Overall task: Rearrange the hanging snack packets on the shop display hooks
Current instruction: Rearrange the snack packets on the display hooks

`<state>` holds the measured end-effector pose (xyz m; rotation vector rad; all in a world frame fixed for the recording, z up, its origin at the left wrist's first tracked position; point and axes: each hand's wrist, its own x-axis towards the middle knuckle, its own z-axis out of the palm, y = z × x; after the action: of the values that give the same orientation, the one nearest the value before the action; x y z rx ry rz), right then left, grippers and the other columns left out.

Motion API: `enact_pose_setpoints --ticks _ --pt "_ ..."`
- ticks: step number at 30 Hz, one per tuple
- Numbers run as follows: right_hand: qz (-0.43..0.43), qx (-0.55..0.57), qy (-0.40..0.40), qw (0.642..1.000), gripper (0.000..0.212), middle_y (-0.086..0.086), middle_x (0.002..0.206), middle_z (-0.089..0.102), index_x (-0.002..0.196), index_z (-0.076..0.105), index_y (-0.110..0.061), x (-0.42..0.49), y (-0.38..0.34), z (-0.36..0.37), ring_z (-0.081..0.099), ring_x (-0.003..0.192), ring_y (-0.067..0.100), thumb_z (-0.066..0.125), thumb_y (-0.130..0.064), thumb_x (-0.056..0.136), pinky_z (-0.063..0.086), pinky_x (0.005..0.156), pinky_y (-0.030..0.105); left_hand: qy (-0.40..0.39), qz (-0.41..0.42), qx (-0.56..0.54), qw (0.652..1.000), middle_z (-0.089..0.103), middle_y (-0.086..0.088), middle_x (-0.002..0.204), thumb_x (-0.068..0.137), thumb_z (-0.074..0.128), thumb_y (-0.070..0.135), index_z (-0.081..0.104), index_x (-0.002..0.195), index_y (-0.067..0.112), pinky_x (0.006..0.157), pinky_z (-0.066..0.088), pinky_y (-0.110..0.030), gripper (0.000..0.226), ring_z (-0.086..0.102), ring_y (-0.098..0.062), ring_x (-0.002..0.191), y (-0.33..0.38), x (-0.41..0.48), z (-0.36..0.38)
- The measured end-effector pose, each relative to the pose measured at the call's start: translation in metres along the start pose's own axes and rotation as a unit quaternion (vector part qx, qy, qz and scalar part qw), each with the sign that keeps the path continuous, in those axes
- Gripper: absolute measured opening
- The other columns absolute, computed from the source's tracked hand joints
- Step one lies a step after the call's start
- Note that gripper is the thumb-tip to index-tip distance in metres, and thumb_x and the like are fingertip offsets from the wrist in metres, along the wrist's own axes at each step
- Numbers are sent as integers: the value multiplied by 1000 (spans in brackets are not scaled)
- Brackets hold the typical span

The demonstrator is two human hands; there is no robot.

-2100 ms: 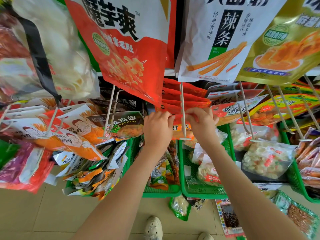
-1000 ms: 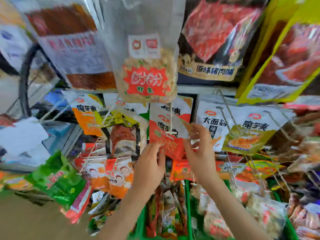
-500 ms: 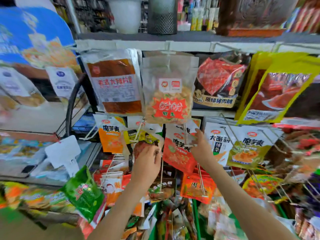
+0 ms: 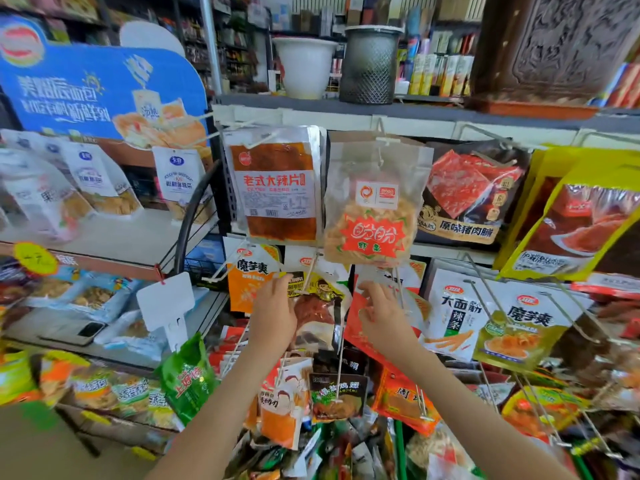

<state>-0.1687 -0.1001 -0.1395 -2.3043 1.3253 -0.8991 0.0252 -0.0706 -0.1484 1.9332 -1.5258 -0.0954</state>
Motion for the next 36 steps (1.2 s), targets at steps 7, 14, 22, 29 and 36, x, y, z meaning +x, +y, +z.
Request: enact_pose_setpoints --ticks 7,14,22,29,36 --pt "110 76 -137 981 64 16 132 47 141 21 -11 63 -5 49 57 73 19 57 -11 88 47 59 30 -79 -12 2 997 31 -8 149 94 43 2 34 141 19 103 40 -39 51 34 -28 133 -6 15 8" --pt "115 -40 -76 990 22 15 125 47 113 53 -3 83 1 81 57 95 33 45 -11 93 48 75 38 -10 -9 -41 999 37 -7 145 93 42 -1 37 140 14 105 37 -36 50 38 -24 131 -19 1 6" --pt "29 -99 -39 994 25 5 91 52 82 55 -9 47 -27 44 54 79 25 54 -32 90 37 57 29 123 114 -23 986 61 -7 114 88 48 2 61 113 8 91 47 -43 29 55 -25 106 -4 -21 -11" --pt "9 -75 -47 996 33 1 80 49 75 48 -13 -9 -24 -2 52 70 22 56 -42 88 41 56 31 59 165 203 963 68 -2 87 79 72 24 68 96 14 83 47 -45 21 64 -27 85 38 -60 -18" --pt "-6 -56 16 998 24 1 101 63 102 66 -21 -109 29 -112 61 85 24 59 -39 88 43 61 30 -38 208 115 971 62 -10 70 90 55 9 64 87 7 56 44 -38 9 58 -31 66 151 -128 11"
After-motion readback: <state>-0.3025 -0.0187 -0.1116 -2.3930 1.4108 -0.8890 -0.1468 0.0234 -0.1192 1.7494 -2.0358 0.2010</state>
